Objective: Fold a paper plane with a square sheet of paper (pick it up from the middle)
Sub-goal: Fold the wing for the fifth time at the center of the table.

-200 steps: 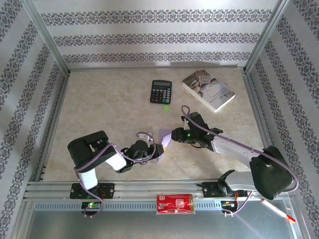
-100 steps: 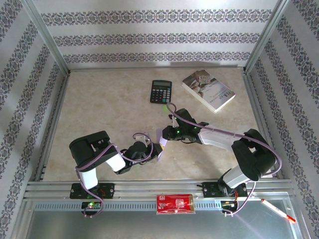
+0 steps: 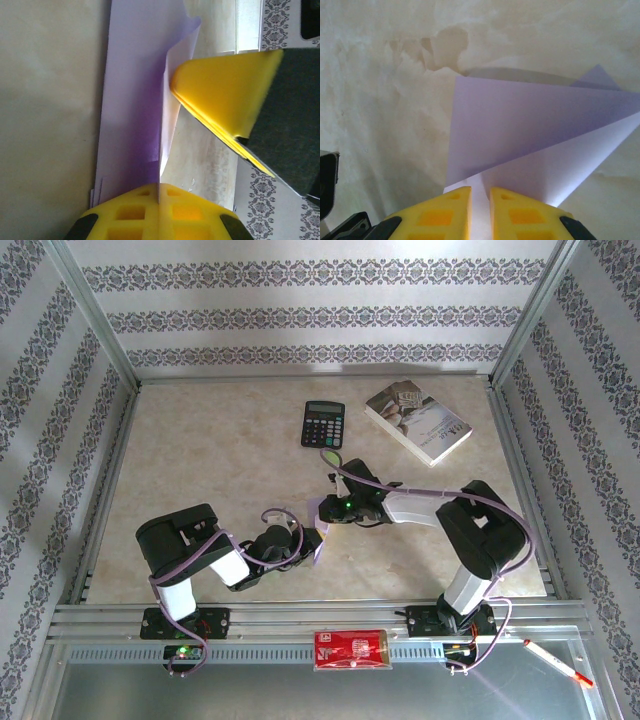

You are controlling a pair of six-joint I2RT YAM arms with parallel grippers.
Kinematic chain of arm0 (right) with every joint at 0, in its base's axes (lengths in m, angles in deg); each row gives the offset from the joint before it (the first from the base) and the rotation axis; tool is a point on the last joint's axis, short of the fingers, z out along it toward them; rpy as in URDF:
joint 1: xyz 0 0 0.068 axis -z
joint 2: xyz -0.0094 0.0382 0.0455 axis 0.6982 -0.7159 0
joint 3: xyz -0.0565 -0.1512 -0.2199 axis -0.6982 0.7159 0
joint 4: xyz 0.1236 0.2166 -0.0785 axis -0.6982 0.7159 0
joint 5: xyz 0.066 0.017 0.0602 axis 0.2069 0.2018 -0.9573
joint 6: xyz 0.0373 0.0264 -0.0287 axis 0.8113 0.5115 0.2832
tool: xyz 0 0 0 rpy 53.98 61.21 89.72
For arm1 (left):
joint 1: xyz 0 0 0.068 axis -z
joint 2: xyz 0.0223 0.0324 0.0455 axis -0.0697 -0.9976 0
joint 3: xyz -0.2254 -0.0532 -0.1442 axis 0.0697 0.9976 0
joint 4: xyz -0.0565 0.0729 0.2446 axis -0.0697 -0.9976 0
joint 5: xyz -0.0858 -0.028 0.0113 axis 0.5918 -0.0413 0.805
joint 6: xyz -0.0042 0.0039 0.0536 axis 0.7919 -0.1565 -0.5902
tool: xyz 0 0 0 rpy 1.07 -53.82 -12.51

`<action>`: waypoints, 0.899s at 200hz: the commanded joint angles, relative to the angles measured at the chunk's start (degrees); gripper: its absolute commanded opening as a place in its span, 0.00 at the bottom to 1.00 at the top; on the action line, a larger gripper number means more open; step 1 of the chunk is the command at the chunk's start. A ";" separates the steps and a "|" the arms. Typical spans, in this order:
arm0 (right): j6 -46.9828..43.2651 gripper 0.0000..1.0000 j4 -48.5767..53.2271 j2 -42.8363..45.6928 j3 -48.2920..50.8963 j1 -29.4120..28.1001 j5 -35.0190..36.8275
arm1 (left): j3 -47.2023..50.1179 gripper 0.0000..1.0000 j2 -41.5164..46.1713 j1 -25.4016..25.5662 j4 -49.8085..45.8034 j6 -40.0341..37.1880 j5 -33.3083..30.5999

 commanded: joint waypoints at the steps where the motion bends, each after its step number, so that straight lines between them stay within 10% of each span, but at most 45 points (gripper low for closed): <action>1: -1.78 0.17 -1.97 -1.83 -1.77 -0.80 -0.80 | 2.34 0.00 -2.57 -0.08 -7.39 0.66 -1.05; 98: -3.42 0.13 1.89 -5.17 -2.77 -0.80 -0.16 | 1.20 0.15 2.61 0.03 -12.35 -3.01 -0.70; 180: -1.39 0.13 3.57 -4.24 -1.60 -0.35 0.88 | -1.12 0.40 27.54 0.03 -40.87 -13.67 -4.03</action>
